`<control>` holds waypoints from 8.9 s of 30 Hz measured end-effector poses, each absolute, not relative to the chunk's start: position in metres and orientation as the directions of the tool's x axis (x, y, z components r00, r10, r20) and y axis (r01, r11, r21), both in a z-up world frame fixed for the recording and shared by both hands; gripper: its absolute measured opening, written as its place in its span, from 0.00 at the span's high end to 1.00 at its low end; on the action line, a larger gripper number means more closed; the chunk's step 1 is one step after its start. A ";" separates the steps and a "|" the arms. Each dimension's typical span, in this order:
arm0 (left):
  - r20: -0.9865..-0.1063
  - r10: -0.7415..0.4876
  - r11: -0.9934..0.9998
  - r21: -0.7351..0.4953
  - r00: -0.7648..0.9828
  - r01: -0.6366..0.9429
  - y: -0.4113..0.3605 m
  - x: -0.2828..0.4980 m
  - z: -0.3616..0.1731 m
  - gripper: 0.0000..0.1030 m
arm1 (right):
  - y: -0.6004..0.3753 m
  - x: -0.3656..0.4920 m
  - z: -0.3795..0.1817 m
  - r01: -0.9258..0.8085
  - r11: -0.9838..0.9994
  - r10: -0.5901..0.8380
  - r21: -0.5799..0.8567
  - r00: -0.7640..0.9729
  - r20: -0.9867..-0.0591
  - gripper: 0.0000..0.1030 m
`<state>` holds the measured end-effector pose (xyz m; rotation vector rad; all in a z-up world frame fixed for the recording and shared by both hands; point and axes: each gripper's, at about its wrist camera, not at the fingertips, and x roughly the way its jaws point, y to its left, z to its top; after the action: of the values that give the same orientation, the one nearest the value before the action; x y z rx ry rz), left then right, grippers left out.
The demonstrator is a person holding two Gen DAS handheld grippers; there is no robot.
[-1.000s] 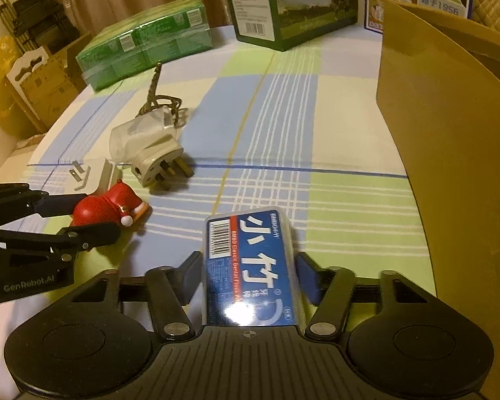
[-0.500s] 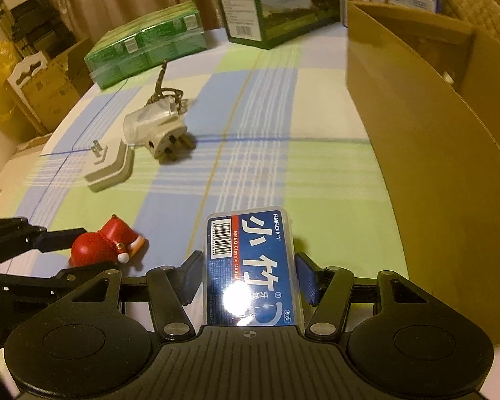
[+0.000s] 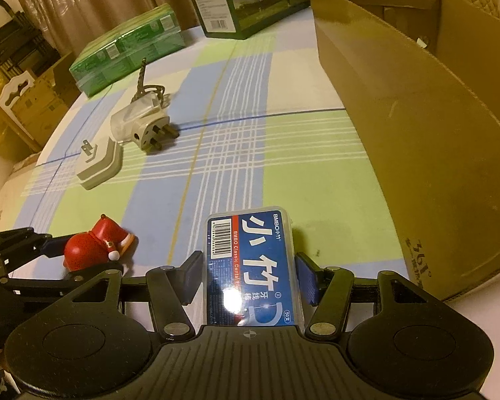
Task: Organize rigid objects
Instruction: 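Lift the red toy and floss box off the table with both grippers, then carry the red toy and floss box over the cardboard box, then open the left gripper to drop the red toy while the right gripper releases the floss box, then move both tools back toward the plugs on the table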
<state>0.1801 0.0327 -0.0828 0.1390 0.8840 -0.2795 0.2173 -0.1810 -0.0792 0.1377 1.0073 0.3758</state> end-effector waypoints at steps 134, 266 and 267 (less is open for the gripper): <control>-0.552 -0.440 0.871 -0.069 0.708 0.487 -0.199 0.204 0.073 0.55 | -0.413 0.208 0.055 -0.065 0.978 0.176 0.198 0.768 -0.616 0.47; -0.595 -0.068 0.997 -0.006 0.801 0.080 0.060 0.133 0.066 0.30 | -0.189 0.182 0.062 -0.353 0.917 0.387 0.185 0.675 -0.629 0.29; -0.599 -0.058 0.997 0.003 0.799 0.075 0.063 0.133 0.061 0.30 | -0.187 0.184 0.058 -0.353 0.916 0.389 0.189 0.670 -0.632 0.29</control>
<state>0.1335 0.0634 0.0607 0.0268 0.6413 -0.0712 0.1842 -0.1871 0.0579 0.0525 0.7243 0.4178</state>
